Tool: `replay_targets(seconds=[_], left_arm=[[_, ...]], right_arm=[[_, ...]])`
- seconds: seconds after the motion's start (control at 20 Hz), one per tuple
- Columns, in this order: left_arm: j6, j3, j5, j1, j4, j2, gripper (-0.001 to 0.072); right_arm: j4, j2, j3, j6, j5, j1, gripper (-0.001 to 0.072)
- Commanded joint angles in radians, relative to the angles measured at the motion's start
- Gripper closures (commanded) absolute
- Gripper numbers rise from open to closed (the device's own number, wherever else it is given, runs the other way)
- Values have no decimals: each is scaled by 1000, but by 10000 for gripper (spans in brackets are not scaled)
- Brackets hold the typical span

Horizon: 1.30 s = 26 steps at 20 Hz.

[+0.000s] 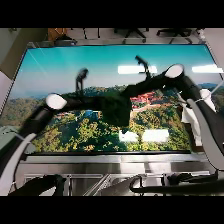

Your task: Fold the shirts.

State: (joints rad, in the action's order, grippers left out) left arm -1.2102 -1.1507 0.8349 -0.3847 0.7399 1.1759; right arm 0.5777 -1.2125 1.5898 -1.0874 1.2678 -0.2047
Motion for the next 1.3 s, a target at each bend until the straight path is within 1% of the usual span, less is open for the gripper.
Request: replay_targets(seconds=[0.0,0.1,0.2,0.25,0.35,0.45,0.5,0.6,0.75,0.95,1.05,1.25], left_arm=[[-37,-276,171,114,80,-132,693],[-58,-425,241,150,108,-155,693],[-85,-571,312,180,106,-154,693],[-99,-643,344,192,106,-147,693],[-130,-802,425,217,106,-109,692],[-168,-938,534,229,105,-51,692],[-182,-962,571,229,103,-29,692],[-185,-908,593,201,101,-10,691],[-150,-727,557,169,108,-10,692],[-100,-454,506,128,108,2,691],[-75,-324,483,106,107,30,691],[10,-90,433,84,108,146,691]], right_arm=[[-50,40,293,-21,28,33,693],[-50,51,443,-30,27,33,693],[-48,72,531,-42,5,34,693],[-46,94,536,-39,-25,34,693],[27,143,536,-35,-84,35,694],[55,173,536,-35,-91,35,694],[55,177,535,-35,-85,35,694],[55,172,515,-41,-66,34,694],[55,155,411,-51,-20,34,694],[54,83,243,-53,136,14,693],[55,36,134,-49,182,-8,692],[55,-64,-121,13,153,-47,691]])
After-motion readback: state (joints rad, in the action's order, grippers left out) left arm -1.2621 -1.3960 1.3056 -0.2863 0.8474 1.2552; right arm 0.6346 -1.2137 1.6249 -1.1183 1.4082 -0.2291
